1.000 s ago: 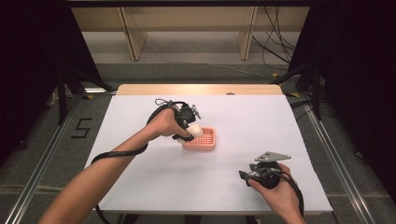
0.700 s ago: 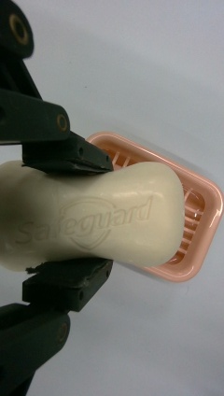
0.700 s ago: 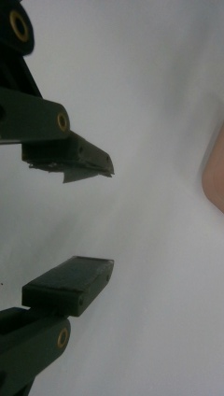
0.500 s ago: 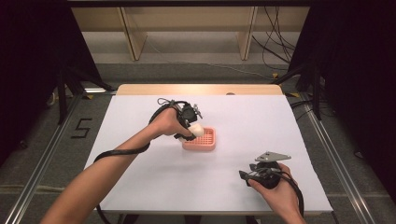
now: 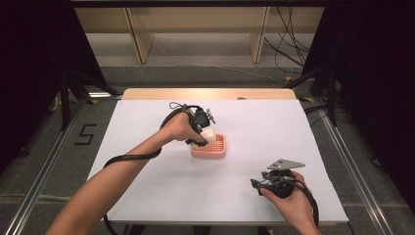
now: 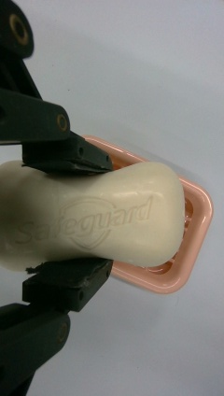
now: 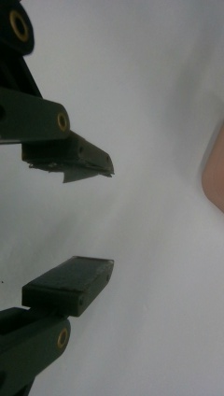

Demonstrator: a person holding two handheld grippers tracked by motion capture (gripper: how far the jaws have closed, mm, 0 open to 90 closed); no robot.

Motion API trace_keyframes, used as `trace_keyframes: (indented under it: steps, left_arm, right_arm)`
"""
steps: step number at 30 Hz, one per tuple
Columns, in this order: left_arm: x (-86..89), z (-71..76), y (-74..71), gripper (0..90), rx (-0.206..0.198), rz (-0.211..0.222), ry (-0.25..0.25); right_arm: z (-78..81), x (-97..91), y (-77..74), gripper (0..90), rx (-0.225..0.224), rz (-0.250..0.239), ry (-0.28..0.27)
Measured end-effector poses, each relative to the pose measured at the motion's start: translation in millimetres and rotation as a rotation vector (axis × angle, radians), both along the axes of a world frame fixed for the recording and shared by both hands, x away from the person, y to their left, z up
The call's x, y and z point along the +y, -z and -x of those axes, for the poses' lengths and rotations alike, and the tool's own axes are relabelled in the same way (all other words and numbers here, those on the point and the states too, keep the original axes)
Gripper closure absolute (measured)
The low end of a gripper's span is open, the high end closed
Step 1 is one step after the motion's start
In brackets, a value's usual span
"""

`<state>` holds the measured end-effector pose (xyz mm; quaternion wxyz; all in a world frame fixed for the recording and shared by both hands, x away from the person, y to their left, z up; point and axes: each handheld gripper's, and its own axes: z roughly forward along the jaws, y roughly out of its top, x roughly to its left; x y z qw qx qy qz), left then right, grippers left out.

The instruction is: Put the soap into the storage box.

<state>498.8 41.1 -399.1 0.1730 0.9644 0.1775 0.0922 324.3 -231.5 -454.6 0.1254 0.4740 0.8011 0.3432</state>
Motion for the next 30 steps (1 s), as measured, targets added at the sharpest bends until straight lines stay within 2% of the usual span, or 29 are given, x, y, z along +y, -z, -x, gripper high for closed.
trace_keyframes:
  steps: [1, 2, 5, 14, 30]
  left_arm:
    - [-0.5, -0.3, 0.4, 48.8, 0.0, 0.0, -0.001]
    - [-0.5, -0.3, 0.4, 48.8, 0.0, 0.0, -0.001]
    - [-1.5, -2.7, 1.5, 48.8, -0.005, -0.003, 0.003]
    - [-3.1, -6.8, 6.7, 48.8, -0.01, -0.02, 0.024]
    - [-3.5, -13.0, 14.0, 48.7, -0.017, -0.024, 0.025]
  right_arm:
    - [0.2, 0.3, 0.0, 48.0, 0.004, -0.004, 0.002]
    - [-0.5, -0.8, 1.0, 48.0, -0.011, 0.01, -0.008]
    - [0.1, -0.3, -0.2, 48.0, 0.005, -0.004, 0.002]
    - [-0.1, -0.7, -0.1, 47.9, 0.006, -0.004, 0.001]
    - [-0.1, -0.9, 0.0, 47.9, 0.006, -0.004, 0.0]
